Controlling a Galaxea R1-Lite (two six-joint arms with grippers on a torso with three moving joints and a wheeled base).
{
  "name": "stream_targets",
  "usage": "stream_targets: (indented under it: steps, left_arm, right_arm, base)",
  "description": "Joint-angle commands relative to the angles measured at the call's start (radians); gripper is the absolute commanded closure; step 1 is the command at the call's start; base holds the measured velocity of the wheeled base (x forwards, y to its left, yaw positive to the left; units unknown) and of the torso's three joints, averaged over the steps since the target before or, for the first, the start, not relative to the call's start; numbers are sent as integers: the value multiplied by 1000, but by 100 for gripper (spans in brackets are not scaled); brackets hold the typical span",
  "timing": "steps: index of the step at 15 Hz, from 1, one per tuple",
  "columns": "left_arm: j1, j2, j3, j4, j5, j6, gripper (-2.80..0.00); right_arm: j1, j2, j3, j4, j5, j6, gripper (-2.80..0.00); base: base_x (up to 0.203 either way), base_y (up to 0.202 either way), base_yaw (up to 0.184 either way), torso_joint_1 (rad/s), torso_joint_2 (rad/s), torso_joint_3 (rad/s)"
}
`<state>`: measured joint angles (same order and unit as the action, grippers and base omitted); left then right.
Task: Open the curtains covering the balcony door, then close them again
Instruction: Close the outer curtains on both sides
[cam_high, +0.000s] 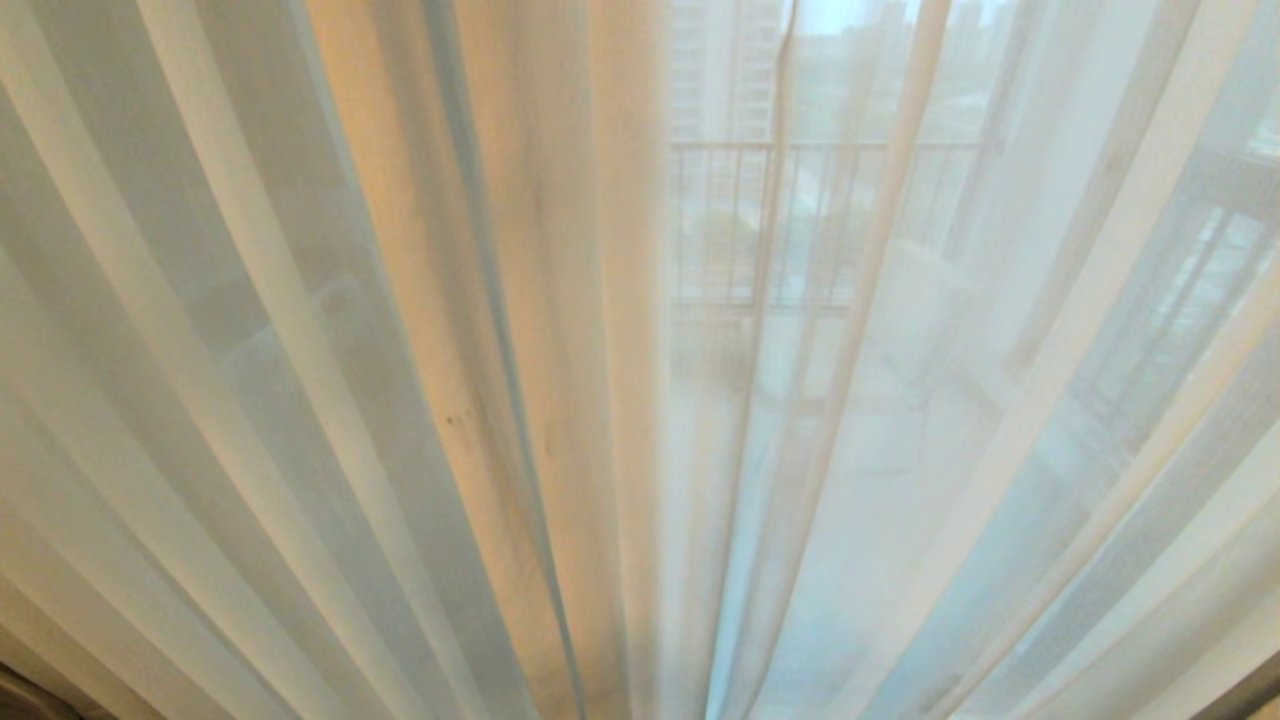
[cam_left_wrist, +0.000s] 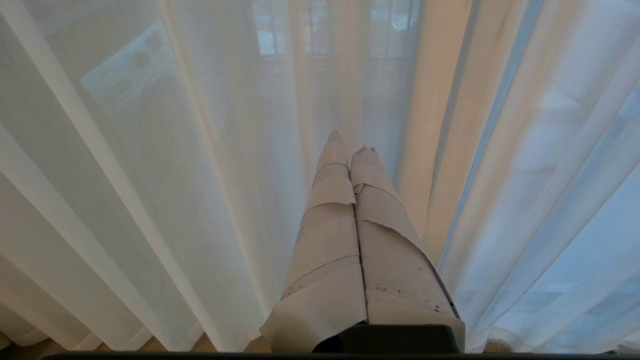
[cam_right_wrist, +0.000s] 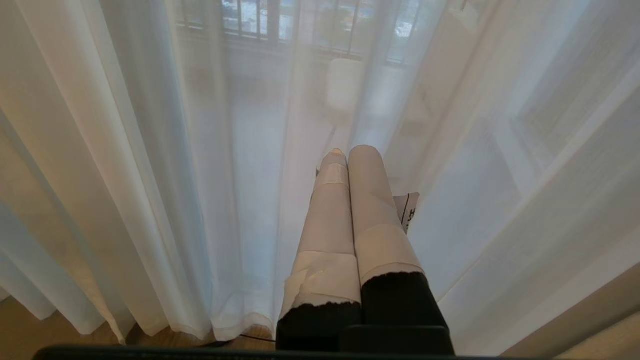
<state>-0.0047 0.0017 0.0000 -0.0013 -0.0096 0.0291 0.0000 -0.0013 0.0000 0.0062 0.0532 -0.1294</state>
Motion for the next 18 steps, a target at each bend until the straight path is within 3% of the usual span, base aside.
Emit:
stream_targets:
  steps: [1,18]
  left_arm:
    - [0,-2,0,0,0,-1,0]
    - [0,-2,0,0,0,-3,0]
  right_arm:
    - [1,1,0,0,0,-1,0]
    - [0,1,0,-2,-3,37,0]
  base:
    - [0,0,0,0,0,0]
    - [0,0,0,0,0,0]
